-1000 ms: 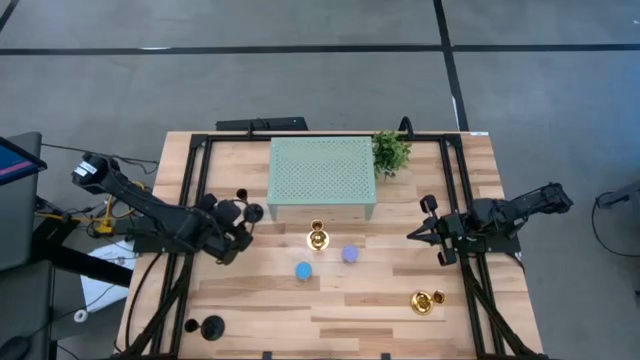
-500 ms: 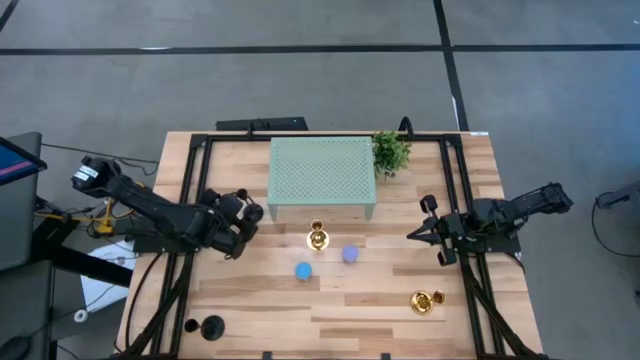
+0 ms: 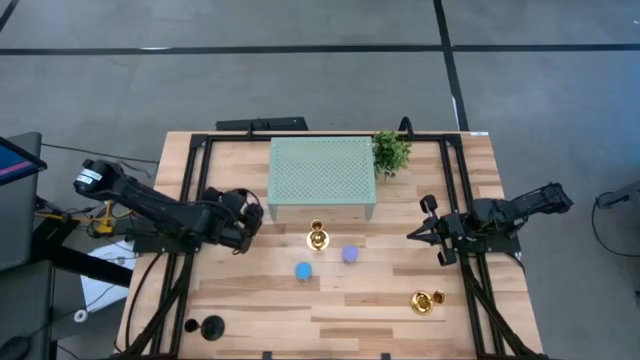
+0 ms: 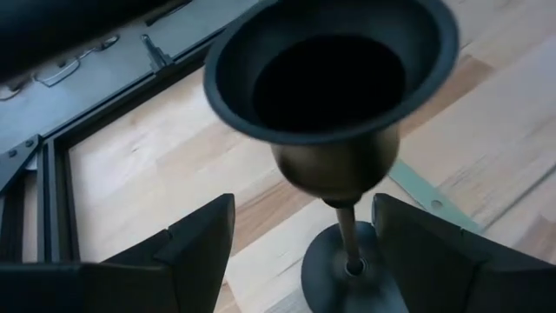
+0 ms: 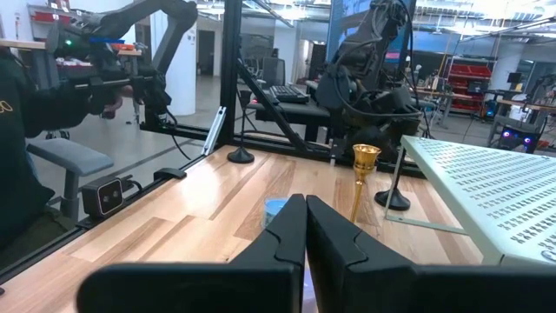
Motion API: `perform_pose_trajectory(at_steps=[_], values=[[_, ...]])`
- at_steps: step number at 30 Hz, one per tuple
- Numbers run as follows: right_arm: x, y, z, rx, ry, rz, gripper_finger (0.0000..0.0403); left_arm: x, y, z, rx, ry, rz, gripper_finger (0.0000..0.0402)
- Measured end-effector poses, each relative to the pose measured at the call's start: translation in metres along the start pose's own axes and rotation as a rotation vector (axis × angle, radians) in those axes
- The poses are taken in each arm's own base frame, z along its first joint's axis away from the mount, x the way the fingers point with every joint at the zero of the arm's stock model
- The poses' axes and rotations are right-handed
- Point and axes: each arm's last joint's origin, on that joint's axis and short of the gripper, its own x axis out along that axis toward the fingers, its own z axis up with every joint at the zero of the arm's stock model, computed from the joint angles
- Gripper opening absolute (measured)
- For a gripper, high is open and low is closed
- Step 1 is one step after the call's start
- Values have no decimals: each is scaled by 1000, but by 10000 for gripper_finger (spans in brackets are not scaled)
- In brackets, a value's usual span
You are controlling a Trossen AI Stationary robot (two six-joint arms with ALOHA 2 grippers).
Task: Pick & Place candle stick holders
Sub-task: Put the top black candle holder on the shelf
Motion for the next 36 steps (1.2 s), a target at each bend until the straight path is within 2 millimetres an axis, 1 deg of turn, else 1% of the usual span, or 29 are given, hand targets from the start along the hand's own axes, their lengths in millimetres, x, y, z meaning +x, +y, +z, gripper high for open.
perform_pose_trajectory(at_steps=[6,9,13,20,21,22,27,30,36], values=[[0,0,0,0,0,-1,0,4,-3,0,1,-20,29,270],[0,0,0,0,0,-1,0,5,-3,-1,3,-19,30,249],[0,0,0,0,0,-1,0,5,-4,-1,-1,-20,27,190],[0,0,0,0,0,0,0,5,-4,-1,-2,-12,22,42],[0,0,0,0,0,0,0,4,-4,0,-8,-12,19,23],[0,0,0,0,0,0,0,4,-5,0,-2,-8,12,16],[0,0,0,0,0,0,0,4,-5,0,22,8,6,20],[0,0,0,0,0,0,0,2,-6,-1,29,11,-7,13],[0,0,0,0,0,0,0,-11,-4,-1,30,32,-110,15]])
